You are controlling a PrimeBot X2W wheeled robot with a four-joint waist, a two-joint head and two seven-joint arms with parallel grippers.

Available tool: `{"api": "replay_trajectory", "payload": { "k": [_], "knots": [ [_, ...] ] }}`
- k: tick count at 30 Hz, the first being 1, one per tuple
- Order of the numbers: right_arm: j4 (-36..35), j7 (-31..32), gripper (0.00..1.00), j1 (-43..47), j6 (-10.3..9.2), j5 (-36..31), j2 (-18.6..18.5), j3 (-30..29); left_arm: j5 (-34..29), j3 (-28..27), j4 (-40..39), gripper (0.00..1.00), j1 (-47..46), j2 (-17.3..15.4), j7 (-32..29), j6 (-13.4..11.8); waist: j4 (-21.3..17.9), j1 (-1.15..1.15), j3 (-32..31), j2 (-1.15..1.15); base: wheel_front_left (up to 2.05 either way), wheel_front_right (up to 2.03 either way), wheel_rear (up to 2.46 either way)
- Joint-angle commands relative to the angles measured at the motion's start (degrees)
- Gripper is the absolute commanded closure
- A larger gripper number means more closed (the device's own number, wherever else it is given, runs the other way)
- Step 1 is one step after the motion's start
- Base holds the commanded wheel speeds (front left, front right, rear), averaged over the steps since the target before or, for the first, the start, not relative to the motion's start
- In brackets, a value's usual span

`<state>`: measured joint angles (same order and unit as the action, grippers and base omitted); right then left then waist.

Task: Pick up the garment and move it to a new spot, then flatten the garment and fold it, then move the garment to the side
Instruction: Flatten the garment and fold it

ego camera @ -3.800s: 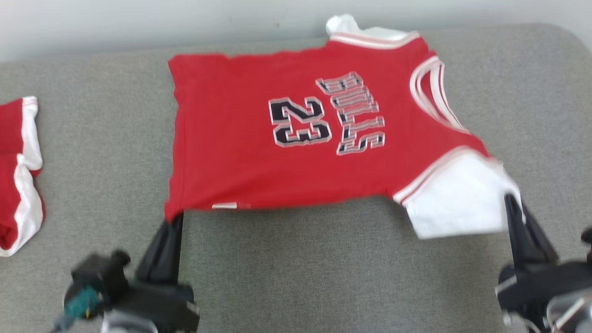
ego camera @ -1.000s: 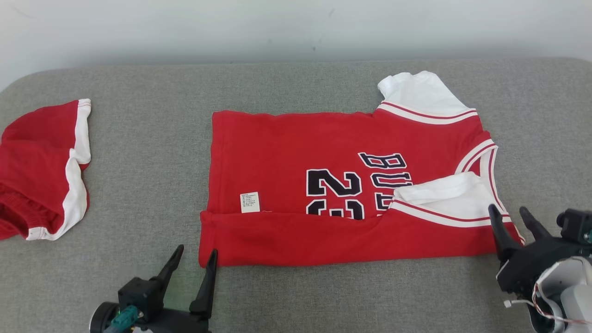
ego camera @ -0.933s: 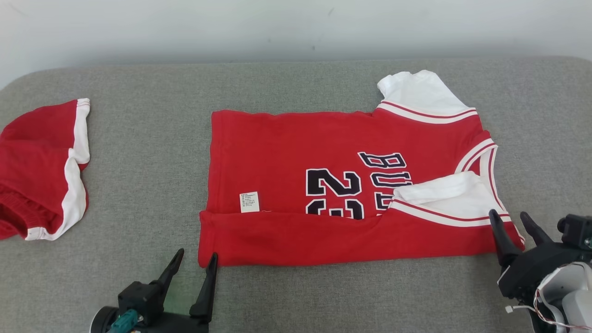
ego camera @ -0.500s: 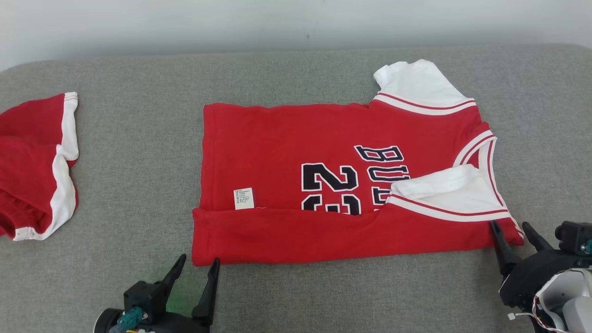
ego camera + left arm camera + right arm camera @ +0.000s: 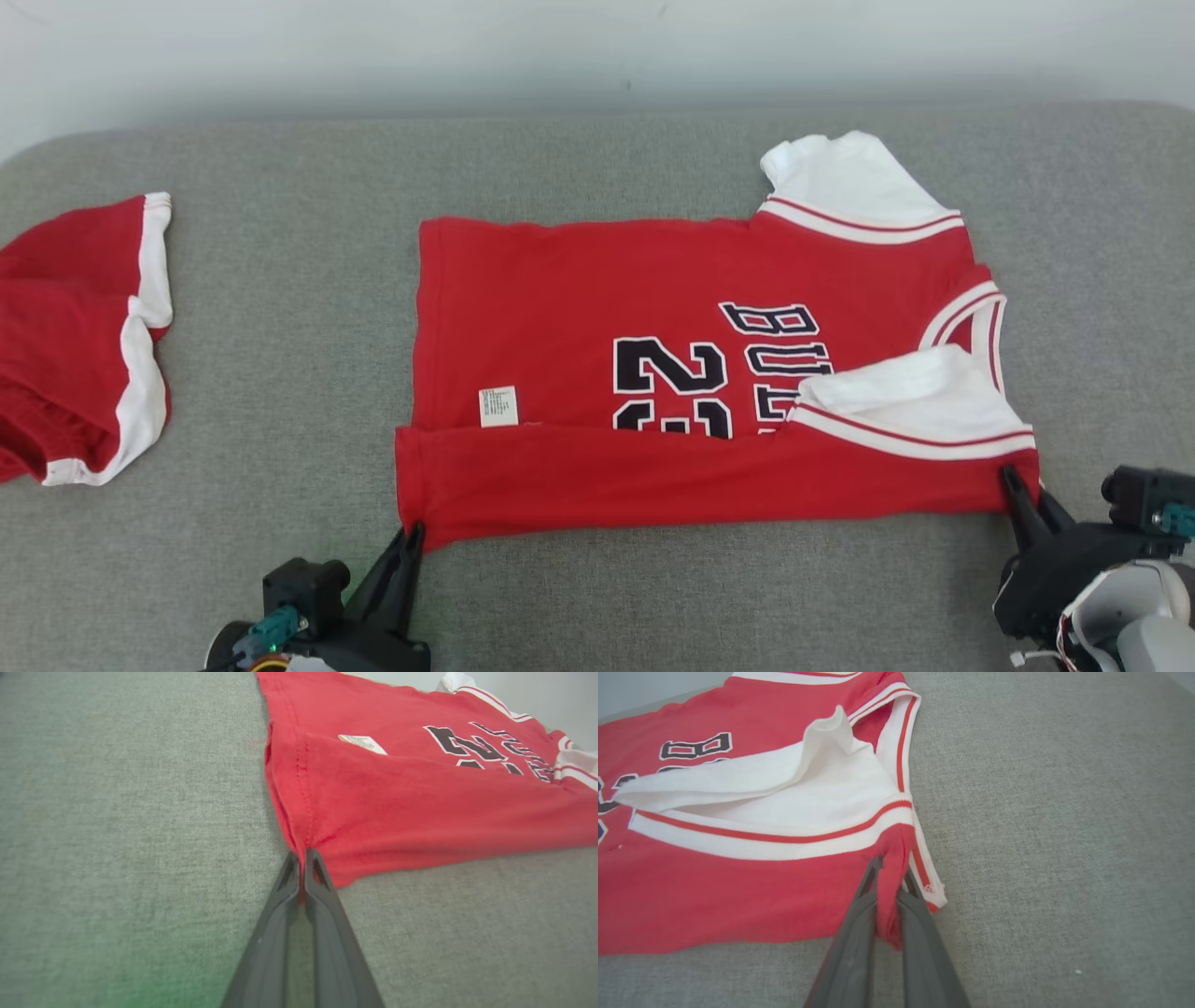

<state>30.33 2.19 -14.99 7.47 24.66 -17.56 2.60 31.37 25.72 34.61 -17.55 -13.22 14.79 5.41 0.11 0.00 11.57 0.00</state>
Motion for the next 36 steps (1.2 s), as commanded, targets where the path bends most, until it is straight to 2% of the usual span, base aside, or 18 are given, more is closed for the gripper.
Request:
{"api": "replay_trajectory", "payload": {
  "k": [1,10,20,21,22,23,24,32,36],
  "knots": [
    [0.12,-0.28,1.0,1.16,0.03,0.33,0.11,-0.16,0.15,0.1,0.55,1.0,1.41,-0.01,0.03,-0.07,0.5,0.0,-1.95,0.0,0.0,0.0,0.0],
    [-4.85,-0.36,1.0,10.75,0.02,2.11,0.41,-2.74,0.78,-1.41,-2.42,1.0,8.26,-0.49,0.37,-1.18,2.18,0.0,-6.95,0.0,0.0,0.0,0.0],
    [-16.22,4.8,1.0,21.6,0.02,0.19,2.98,-6.86,1.05,-1.35,-8.25,1.0,14.2,-0.79,0.36,-2.9,2.71,0.0,-7.16,0.0,0.0,0.0,0.0],
    [-17.05,5.24,0.96,22.03,0.02,-0.07,3.26,-7.25,1.15,-1.36,-8.36,1.0,14.34,-0.75,0.27,-2.9,2.69,0.0,-7.1,0.0,0.0,0.0,0.0],
    [-17.89,5.36,0.65,22.3,0.02,-0.47,3.53,-7.6,1.14,-1.32,-8.47,0.79,14.42,-0.73,0.24,-2.93,2.66,0.0,-7.06,0.0,0.0,0.0,0.0],
    [-18.7,5.41,0.0,22.39,0.02,-0.78,3.87,-7.74,1.07,-1.29,-8.62,0.02,14.4,-0.69,0.25,-3.16,2.63,0.0,-7.03,0.0,0.0,0.0,0.0],
    [-19.48,5.27,0.0,22.34,0.02,-1.07,4.27,-7.85,0.95,-1.37,-8.79,0.0,14.33,-0.69,0.26,-3.34,2.58,0.0,-7.01,0.0,0.0,0.0,0.0],
    [-24.81,2.02,0.0,20.22,0.02,-3.51,5.89,-7.84,-1.26,-4.32,-13.15,0.0,13.66,-1.11,0.39,-4.73,2.49,0.0,-7.5,0.0,0.0,0.0,0.0],
    [-26.35,-0.68,0.0,18.91,0.02,-4.82,6.56,-6.9,-3.66,-8.01,-17.74,0.0,14.79,-0.89,0.41,-5.71,2.59,0.0,-8.22,0.0,0.0,0.0,0.0]
  ]
}}
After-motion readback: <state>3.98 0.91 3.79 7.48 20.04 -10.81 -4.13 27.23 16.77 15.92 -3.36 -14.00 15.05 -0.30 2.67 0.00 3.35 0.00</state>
